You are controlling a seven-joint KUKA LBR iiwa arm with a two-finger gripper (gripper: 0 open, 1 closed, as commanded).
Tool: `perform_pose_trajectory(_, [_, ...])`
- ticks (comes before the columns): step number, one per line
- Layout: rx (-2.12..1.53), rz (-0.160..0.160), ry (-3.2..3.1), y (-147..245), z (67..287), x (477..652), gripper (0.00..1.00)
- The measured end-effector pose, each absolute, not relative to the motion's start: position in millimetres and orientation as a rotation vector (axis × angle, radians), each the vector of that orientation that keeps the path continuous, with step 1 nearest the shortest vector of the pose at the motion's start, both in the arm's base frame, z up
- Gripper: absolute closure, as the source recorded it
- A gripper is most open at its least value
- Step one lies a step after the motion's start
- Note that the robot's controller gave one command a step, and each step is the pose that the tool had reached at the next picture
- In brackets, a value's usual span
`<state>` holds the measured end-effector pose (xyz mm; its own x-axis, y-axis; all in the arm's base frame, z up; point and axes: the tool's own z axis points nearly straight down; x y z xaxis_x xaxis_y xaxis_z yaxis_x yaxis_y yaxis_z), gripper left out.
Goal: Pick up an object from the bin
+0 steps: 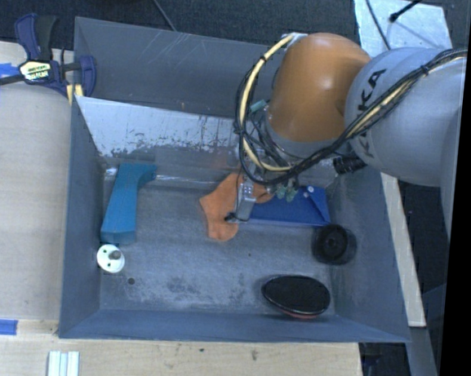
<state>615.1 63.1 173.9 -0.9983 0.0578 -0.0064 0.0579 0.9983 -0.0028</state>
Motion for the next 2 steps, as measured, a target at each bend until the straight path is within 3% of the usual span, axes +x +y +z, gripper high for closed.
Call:
perform_pose_trajectory(1, [0.014, 0.001, 3.134, 44.4, 118.2, 570.1, 0.00])
perform_pose_trajectory(2, [0.159, 0.006, 3.115, 33.3, 75.6, 588.1, 1.00])
